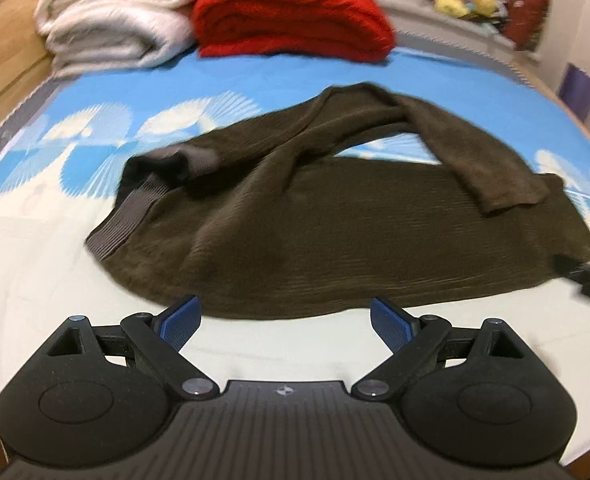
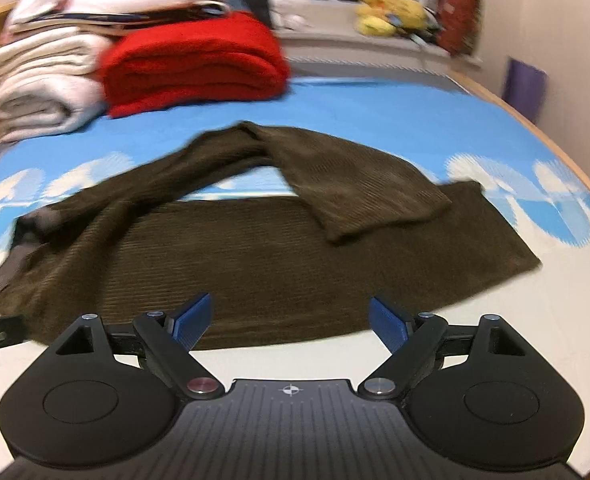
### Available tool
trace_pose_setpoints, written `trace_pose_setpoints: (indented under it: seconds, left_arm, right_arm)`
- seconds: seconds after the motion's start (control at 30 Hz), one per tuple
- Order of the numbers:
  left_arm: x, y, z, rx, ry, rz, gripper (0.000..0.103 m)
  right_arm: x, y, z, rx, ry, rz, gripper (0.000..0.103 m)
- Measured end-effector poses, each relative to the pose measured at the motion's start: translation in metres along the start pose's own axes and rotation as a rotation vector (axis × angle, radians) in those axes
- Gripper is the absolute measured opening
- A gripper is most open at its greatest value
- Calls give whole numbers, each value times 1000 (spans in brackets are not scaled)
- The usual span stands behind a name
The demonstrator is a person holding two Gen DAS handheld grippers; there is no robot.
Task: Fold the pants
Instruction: 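Grasp the grey waistband with the left tool while the right tool grasps the pant leg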
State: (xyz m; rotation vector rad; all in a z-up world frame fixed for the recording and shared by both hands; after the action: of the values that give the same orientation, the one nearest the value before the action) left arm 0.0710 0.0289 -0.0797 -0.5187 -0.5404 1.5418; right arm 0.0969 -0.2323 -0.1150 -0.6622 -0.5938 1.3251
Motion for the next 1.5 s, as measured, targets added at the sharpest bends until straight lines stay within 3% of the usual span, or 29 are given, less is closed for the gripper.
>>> trace_pose_setpoints:
  seconds: [0.07, 0.1, 0.13, 0.17, 0.3, 0.4, 0.47, 0.53, 0.57, 0.6, 0.67, 0.77, 0.87, 0.9, 0.93, 0.97, 1.0, 1.03, 1.07, 1.1, 1.13, 1.33, 1.5]
  left_arm:
    - [23, -4, -9, -6, 1, 35, 94]
    - [35, -5, -14, 1, -14, 44, 91]
    - [48, -5, -20, 15, -24, 65, 85]
    - [64, -7, -25, 18, -5, 103, 71]
    - [104, 0, -52, 17, -1, 118, 31]
    - [133, 10, -77, 54, -37, 150, 31]
    - [158, 11, -92, 94, -60, 215, 34]
    - [177, 7, -104, 113, -43, 295, 46]
    - [186, 5, -113, 128, -41, 334, 59]
    - [193, 5, -120, 145, -48, 365, 63]
    - [204, 2, -135, 178, -49, 429, 63]
    - [211, 0, -157, 220, -27, 509, 67]
    - [209, -2, -174, 236, -28, 502, 74]
    - [205, -7, -176, 223, -42, 467, 74]
    - [201, -10, -177, 217, -57, 425, 74]
    - [198, -10, -177, 214, -69, 399, 73]
    - [196, -10, -176, 208, -81, 380, 68]
    - [193, -11, -174, 199, -91, 357, 59]
    - [191, -13, -171, 193, -108, 324, 35]
    - [191, -14, -166, 191, -125, 308, 18]
    - [193, -15, -164, 184, -128, 310, 13]
    - [183, -28, -112, 71, -79, 280, 9]
    - [178, -24, -67, 33, -12, 280, 9]
  right_arm:
    - [-32, -1, -11, -11, 24, -84, 82]
    - [-49, 2, -20, 6, 43, -118, 75]
    - [-68, 4, -29, 27, 61, -167, 51]
    - [-86, 6, -37, 20, 58, -215, 36]
    - [-150, 22, -72, 35, 126, -330, 29]
    - [-188, 29, -101, 31, 127, -402, 31]
    - [-206, 40, -127, 89, 151, -440, 45]
    - [-224, 53, -145, 137, 153, -509, 52]
    - [-231, 58, -155, 160, 148, -544, 53]
    - [-234, 57, -158, 146, 142, -554, 55]
    - [-236, 47, -165, 119, 147, -536, 69]
    - [-237, 39, -176, 114, 158, -511, 79]
    - [-237, 29, -189, 115, 187, -465, 79]
    - [-238, 26, -193, 116, 193, -457, 78]
    - [-239, 24, -194, 115, 199, -449, 69]
    - [-240, 22, -194, 115, 207, -435, 47]
    - [-242, 21, -194, 112, 220, -420, 34]
    - [-244, 19, -194, 112, 223, -419, 13]
    - [-247, 18, -193, 112, 207, -443, 10]
    - [-251, 15, -189, 104, 196, -473, 9]
    - [-252, 12, -185, 92, 194, -482, 8]
    - [-249, -15, -137, -17, 175, -452, 7]
    - [-258, -15, -85, -50, 197, -470, 7]
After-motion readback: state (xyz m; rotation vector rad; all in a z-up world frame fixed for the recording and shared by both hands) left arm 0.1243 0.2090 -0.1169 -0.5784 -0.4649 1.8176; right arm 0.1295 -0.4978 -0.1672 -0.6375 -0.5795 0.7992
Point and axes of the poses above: each gripper's, at about its wrist camera, not at the fingertips, and z roughly against the way its jaws point, x to its left, y to its underside, the point moved 7 cm from there along -z, roughly the way its jaws point, and after that the axes turned 3 degrees about -x, right-handed, at the moved point
